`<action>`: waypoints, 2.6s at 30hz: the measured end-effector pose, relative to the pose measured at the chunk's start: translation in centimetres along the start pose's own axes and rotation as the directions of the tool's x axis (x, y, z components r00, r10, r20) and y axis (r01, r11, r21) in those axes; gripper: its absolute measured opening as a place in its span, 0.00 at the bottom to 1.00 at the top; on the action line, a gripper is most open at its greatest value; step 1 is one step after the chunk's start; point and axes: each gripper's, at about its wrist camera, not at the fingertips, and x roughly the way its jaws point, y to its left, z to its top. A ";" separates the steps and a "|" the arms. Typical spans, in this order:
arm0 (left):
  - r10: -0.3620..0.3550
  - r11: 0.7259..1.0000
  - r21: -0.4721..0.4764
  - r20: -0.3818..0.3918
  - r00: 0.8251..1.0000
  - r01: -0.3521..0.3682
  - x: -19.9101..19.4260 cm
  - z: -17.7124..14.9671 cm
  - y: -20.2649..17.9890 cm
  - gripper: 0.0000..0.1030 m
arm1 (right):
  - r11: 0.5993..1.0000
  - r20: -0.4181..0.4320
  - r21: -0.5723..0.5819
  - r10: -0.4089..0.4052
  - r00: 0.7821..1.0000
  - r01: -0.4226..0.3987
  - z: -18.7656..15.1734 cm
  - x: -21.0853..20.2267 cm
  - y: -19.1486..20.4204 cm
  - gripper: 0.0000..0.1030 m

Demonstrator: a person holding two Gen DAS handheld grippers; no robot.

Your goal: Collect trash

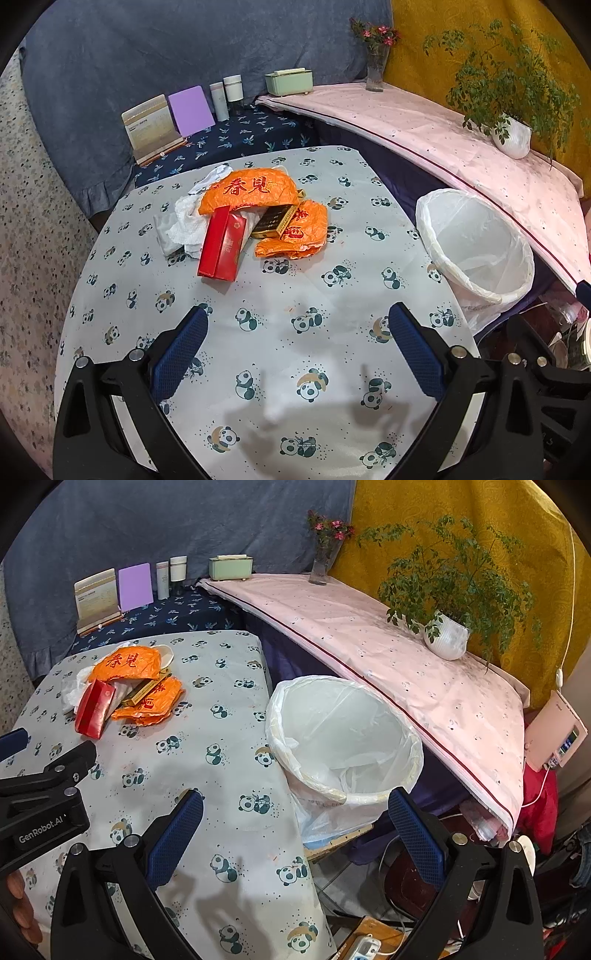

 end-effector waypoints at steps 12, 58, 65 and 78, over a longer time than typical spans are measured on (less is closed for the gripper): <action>0.009 1.000 -0.025 -0.018 1.000 -0.010 3.9 1.3 4.3 0.91 | 1.000 0.028 0.029 -0.001 1.000 0.000 1.5 1.5 1.8 0.93; -0.108 0.990 -0.111 -0.152 0.983 0.092 14.8 3.3 12.0 0.00 | 0.939 -0.130 0.058 0.344 0.930 -0.339 7.8 16.3 15.3 0.06; -0.138 0.988 -0.083 -0.104 0.985 0.130 11.6 3.6 9.9 0.00 | 0.951 -0.039 0.080 0.303 0.952 -0.299 8.2 12.2 11.5 0.06; -0.278 0.957 0.066 -0.053 0.959 0.281 7.6 5.6 -0.4 0.00 | 0.971 0.075 0.188 0.134 0.988 -0.147 7.5 7.5 0.8 0.06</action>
